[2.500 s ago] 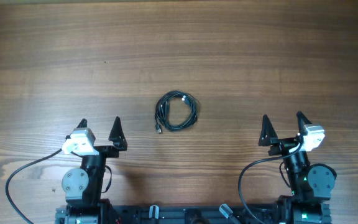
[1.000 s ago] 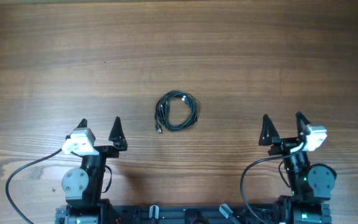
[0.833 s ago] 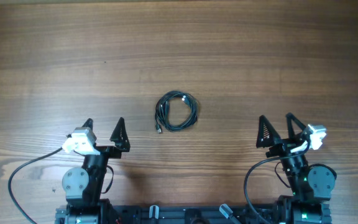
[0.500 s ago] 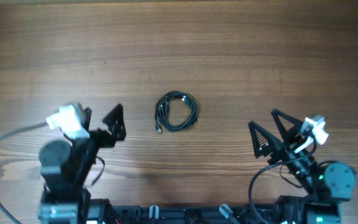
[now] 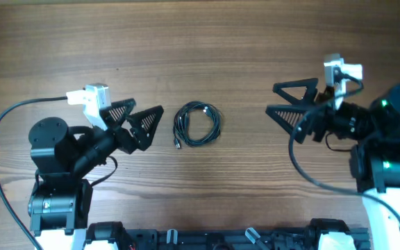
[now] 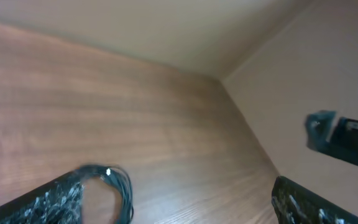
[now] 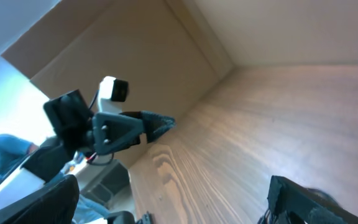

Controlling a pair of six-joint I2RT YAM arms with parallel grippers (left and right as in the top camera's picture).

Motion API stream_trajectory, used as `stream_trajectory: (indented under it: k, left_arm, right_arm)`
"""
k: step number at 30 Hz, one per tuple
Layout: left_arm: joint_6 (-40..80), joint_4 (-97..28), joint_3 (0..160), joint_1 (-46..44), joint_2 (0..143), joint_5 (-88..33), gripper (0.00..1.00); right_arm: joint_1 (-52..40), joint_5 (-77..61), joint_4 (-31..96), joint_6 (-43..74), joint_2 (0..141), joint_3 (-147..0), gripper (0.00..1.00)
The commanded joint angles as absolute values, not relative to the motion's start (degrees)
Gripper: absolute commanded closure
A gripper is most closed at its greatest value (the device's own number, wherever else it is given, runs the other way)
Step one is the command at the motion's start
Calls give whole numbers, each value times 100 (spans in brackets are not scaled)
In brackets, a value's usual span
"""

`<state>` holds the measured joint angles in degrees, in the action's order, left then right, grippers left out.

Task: Untangle cables
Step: 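Move both grippers inward toward the coiled black cable bundle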

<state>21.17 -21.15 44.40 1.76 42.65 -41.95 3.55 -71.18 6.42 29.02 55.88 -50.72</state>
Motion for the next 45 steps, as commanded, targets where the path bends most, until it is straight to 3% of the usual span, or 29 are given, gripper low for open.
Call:
stream_trajectory:
  k: [1, 4, 7, 9, 10, 11, 12, 14, 16, 20, 22, 26, 29, 30, 32, 34, 37, 39, 43, 45]
  left_arm:
    - [2147, -2502, 4556, 137, 4244, -4082, 0]
    - [2145, -2757, 4556, 137, 4244, -4084, 0]
    - [2309, -2773, 4556, 139, 4226, -4132, 0]
    - [2512, -2773, 4556, 137, 4217, -4141, 0]
    - [2486, -2773, 4556, 139, 4217, -4128, 8]
    - [2425, -2801, 4556, 139, 4230, -4128, 17]
    - [2427, -2851, 4556, 139, 4248, -4125, 28]
    - [2429, -3020, 4556, 139, 4300, -4023, 39]
    - [2429, -3291, 4556, 139, 4346, -3732, 38]
    - [2423, -3516, 4556, 137, 4351, -3459, 36]
    - [2427, -3487, 4556, 137, 4375, -3437, 40]
    - [2432, -3026, 4558, -213, 4936, -3258, 43]
    - [2423, -2757, 4755, -854, 5734, -2668, 42]
    - [2311, -2790, 4943, -1153, 6097, -2451, 43]
    - [1973, -3059, 5533, -1997, 6954, -1800, 44]
    - [1984, -3155, 5749, -2506, 7413, -698, 54]
    - [1997, -3345, 5747, -2641, 7647, -47, 55]
    - [2034, -3559, 5739, -2637, 7863, -32, 64]
    - [2228, -3730, 5739, -2637, 8158, -30, 66]
    - [1780, -3649, 5739, -2663, 8272, -38, 64]
  right_arm:
    - [338, -5194, 1780, 2244, 5905, -5177, 0]
    - [338, -3341, 3249, 2237, 6134, -5175, 0]
    - [338, -3116, 3929, 1846, 6189, -5175, 0]
    - [338, -3780, 4136, 1052, 6189, -5175, 0]
    - [338, -4821, 4397, -110, 6189, -5175, 0]
    - [338, -5177, 4703, -554, 6189, -5175, 0]
    - [338, -4978, 5024, -541, 6195, -5175, 0]
    - [338, -4543, 5553, -596, 6222, -5175, 0]
    - [338, -4609, 6069, -1103, 6226, -5175, 0]
    - [338, -4635, 6104, -941, 6230, -5175, 0]
    - [338, -4617, 5579, -578, 6233, -5175, 28]
    - [338, -3920, 4429, 244, 6283, -5192, 30]
    - [338, -3503, 4449, -78, 6438, -5494, 35]
    - [338, -3391, 4724, -370, 6514, -5686, 33]
    - [338, -3129, 5675, -687, 6751, -6259, 20]
    - [338, -3129, 6292, -377, 6779, -6331, 17]
    - [331, -3124, 7048, -290, 6794, -6331, 11]
    - [325, -2956, 7625, -301, 6794, -6326, 8]
    - [102, -2827, 7762, -397, 6794, -6326, 6]
    - [-121, -2829, 7529, -633, 6794, -6326, 5]
